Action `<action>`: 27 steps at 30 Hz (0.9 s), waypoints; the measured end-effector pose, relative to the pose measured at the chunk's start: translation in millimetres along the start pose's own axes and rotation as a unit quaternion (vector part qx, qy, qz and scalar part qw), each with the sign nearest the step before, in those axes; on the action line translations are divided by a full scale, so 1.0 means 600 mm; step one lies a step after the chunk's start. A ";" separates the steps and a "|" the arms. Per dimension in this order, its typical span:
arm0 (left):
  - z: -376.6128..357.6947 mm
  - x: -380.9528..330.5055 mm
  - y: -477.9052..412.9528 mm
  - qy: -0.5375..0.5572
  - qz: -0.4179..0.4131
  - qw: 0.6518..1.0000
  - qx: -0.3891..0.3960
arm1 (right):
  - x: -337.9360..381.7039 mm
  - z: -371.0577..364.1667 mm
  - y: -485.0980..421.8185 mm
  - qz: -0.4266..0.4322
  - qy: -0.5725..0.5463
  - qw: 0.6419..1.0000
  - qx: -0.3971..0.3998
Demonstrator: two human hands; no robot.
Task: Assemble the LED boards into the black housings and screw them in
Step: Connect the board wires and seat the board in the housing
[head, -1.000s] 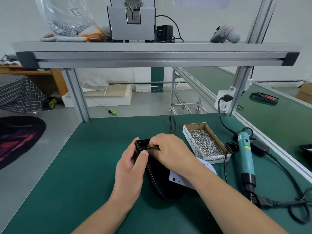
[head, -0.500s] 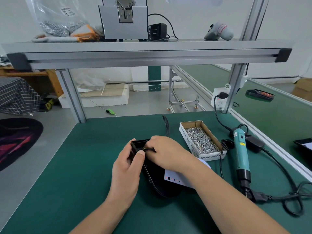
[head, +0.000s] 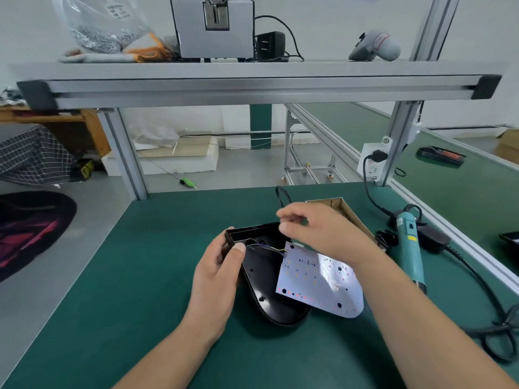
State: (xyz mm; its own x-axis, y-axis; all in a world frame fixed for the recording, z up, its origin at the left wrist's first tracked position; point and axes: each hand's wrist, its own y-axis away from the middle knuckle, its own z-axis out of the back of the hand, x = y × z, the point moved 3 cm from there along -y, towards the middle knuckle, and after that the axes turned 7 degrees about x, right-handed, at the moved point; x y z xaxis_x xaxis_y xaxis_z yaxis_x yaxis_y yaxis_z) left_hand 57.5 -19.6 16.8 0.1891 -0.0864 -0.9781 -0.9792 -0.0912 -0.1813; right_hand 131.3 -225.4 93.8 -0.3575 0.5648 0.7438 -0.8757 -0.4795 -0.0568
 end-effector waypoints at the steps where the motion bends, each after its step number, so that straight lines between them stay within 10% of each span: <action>1: 0.001 0.000 0.000 0.002 0.001 1.000 0.000 | -0.008 0.007 0.005 -0.023 0.026 0.999 0.011; 7: -0.002 0.000 0.000 0.009 0.016 1.000 0.006 | -0.043 0.017 0.036 -0.063 0.206 0.975 0.057; 14: -0.011 -0.008 0.008 0.030 0.034 0.998 0.039 | -0.045 0.006 0.033 -0.059 -0.151 0.986 -0.036; 27: -0.014 -0.002 0.006 0.038 0.030 0.997 0.066 | -0.017 -0.027 0.036 -0.038 -0.203 0.976 -0.063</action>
State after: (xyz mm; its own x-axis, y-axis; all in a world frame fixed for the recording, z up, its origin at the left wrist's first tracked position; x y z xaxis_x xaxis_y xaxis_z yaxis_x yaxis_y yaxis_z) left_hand 54.3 -28.1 18.3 0.1297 -0.1634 -0.9780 -0.9891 0.0477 -0.1392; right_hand 110.5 -230.8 74.5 -0.1548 0.2705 0.9502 -0.9368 -0.3456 -0.0542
